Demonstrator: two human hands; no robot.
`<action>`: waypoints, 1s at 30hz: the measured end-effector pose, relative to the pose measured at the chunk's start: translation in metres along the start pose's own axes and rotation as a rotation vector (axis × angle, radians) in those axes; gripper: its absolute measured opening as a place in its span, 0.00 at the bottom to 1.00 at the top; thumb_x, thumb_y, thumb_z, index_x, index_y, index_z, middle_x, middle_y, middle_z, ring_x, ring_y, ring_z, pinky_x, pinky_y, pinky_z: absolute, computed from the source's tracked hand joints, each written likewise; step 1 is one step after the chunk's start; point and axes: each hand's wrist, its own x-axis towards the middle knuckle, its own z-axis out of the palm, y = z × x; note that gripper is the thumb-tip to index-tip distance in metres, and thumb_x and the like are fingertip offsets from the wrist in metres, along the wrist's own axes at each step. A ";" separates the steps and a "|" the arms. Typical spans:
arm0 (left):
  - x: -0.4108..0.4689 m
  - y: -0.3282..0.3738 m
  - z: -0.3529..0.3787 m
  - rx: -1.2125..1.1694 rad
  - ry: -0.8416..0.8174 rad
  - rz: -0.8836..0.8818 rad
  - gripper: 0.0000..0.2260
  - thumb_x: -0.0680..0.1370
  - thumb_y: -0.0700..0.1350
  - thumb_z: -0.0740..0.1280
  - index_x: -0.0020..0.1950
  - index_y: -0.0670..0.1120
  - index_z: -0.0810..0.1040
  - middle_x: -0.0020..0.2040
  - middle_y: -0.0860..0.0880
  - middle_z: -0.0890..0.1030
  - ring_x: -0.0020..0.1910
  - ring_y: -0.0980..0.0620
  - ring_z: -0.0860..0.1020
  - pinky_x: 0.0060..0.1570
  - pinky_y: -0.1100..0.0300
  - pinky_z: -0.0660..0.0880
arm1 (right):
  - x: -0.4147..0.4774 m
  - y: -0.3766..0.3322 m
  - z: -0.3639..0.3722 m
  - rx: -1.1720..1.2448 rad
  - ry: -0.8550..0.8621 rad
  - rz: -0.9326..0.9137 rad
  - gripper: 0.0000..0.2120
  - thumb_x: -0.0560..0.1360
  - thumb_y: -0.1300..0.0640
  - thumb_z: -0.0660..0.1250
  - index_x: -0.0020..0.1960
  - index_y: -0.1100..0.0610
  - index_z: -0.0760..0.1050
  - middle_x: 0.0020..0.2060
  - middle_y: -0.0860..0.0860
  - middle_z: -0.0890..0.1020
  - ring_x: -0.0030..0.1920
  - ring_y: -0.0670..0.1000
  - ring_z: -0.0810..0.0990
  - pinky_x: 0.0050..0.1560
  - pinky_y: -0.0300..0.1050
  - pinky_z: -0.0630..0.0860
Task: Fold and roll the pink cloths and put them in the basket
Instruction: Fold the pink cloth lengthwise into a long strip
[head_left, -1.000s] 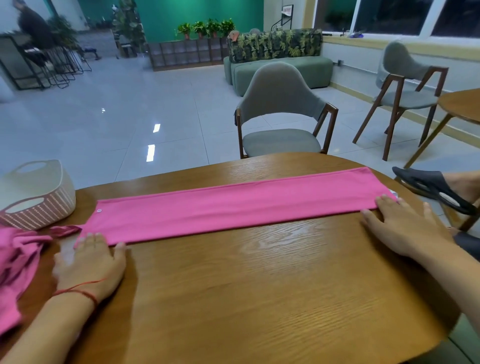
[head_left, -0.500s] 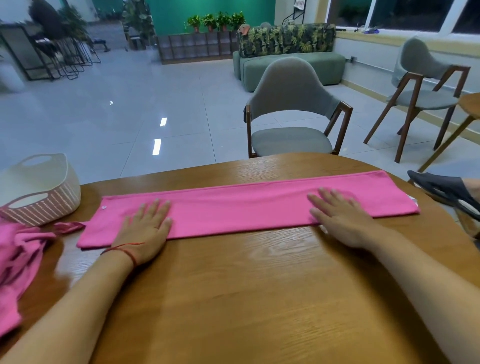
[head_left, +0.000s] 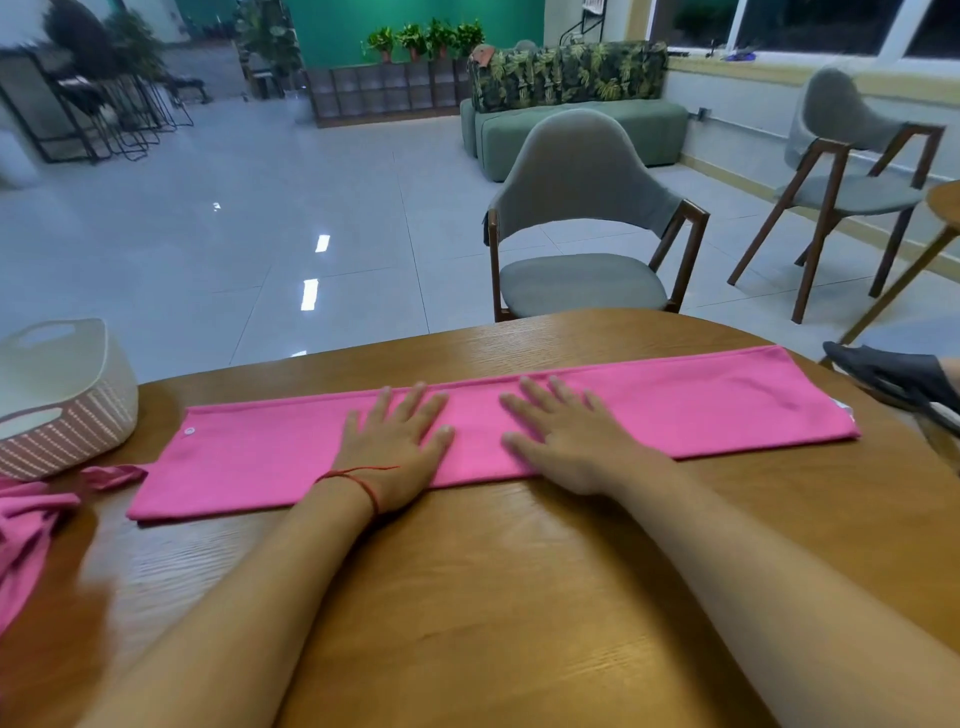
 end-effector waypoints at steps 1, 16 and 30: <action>0.001 -0.021 -0.002 0.001 0.011 -0.028 0.28 0.83 0.70 0.42 0.82 0.69 0.42 0.84 0.61 0.42 0.84 0.48 0.42 0.80 0.36 0.41 | -0.002 0.023 -0.004 -0.005 0.017 0.050 0.35 0.81 0.25 0.43 0.84 0.33 0.41 0.85 0.40 0.40 0.85 0.51 0.37 0.82 0.63 0.38; -0.002 -0.189 -0.022 -0.005 0.021 -0.408 0.33 0.80 0.74 0.42 0.84 0.64 0.50 0.86 0.55 0.49 0.85 0.46 0.48 0.79 0.35 0.46 | -0.056 0.230 -0.045 -0.047 0.080 0.610 0.50 0.70 0.14 0.35 0.85 0.38 0.40 0.86 0.43 0.43 0.86 0.56 0.47 0.82 0.70 0.48; -0.035 -0.070 -0.026 0.108 0.230 -0.379 0.24 0.83 0.62 0.51 0.73 0.55 0.71 0.75 0.46 0.70 0.72 0.42 0.69 0.63 0.41 0.73 | -0.031 0.148 -0.034 -0.066 0.128 -0.005 0.24 0.88 0.39 0.48 0.83 0.32 0.55 0.84 0.37 0.55 0.85 0.46 0.51 0.83 0.58 0.53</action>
